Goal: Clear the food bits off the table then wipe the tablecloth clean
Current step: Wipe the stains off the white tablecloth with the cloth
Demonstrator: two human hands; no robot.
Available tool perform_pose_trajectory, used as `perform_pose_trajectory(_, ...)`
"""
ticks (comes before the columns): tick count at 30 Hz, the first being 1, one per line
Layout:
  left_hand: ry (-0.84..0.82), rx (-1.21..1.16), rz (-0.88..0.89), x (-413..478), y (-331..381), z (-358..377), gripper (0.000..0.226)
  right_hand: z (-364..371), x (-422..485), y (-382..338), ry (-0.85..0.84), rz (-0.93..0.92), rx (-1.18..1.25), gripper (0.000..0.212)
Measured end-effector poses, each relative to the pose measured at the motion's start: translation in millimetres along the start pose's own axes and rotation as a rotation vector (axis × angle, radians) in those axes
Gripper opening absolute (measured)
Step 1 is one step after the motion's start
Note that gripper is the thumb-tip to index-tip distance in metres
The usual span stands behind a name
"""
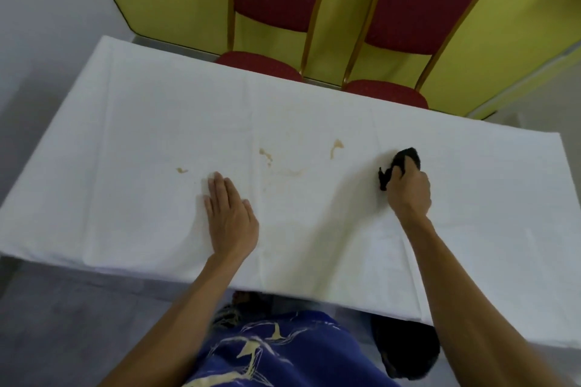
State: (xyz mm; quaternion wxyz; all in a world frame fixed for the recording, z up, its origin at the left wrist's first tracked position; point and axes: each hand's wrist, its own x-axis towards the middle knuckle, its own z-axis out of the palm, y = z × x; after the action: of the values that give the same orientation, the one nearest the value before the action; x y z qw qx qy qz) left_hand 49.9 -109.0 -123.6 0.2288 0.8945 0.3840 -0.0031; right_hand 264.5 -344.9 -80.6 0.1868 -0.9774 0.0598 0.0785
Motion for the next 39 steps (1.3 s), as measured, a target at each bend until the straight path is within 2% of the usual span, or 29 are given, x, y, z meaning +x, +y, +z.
perform_pose_trajectory(2, -0.011, -0.033, 0.025, 10, 19, 3, 0.058, 17, -15, -22, -0.039, -0.018, 0.038, 0.029)
perform_pose_trajectory(6, -0.028, -0.025, 0.038, 20, 25, 15, 0.057, 63, -71, -77, -0.169, -0.176, 0.021, 0.044)
perform_pose_trajectory(13, 0.032, 0.047, 0.160, 16, 1, 24, 0.062, 90, -121, -120, -0.435, -0.816, -0.130, 0.042)
perform_pose_trajectory(16, 0.046, 0.057, 0.179, 14, 1, 25, 0.060, 86, -108, -114, -0.457, -0.954, -0.234, 0.049)
perform_pose_trajectory(18, 0.058, 0.070, 0.175, 14, 1, 24, 0.057, 76, -85, -101, -0.426, -0.975, -0.301, 0.054)
perform_pose_trajectory(20, 0.069, 0.070, 0.175, 14, 1, 22, 0.058, 57, -50, -83, -0.365, -0.904, -0.342, 0.057)
perform_pose_trajectory(24, 0.104, 0.087, 0.189, 14, 2, 23, 0.058, 14, 31, -52, -0.188, -0.622, -0.330, 0.050)
perform_pose_trajectory(27, 0.112, 0.090, 0.175, 15, 5, 25, 0.057, 4, 68, -48, -0.031, -0.373, -0.176, 0.048)
perform_pose_trajectory(30, 0.103, 0.088, 0.160, 16, 6, 25, 0.057, 29, 53, -75, -0.099, -0.305, -0.053, 0.053)
perform_pose_trajectory(34, 0.076, 0.077, 0.165, 17, 6, 27, 0.057, 74, -15, -132, -0.232, -0.468, -0.057, 0.049)
perform_pose_trajectory(39, 0.028, 0.103, 0.154, 15, 1, 24, 0.061, 105, -76, -168, -0.408, -0.939, -0.195, 0.050)
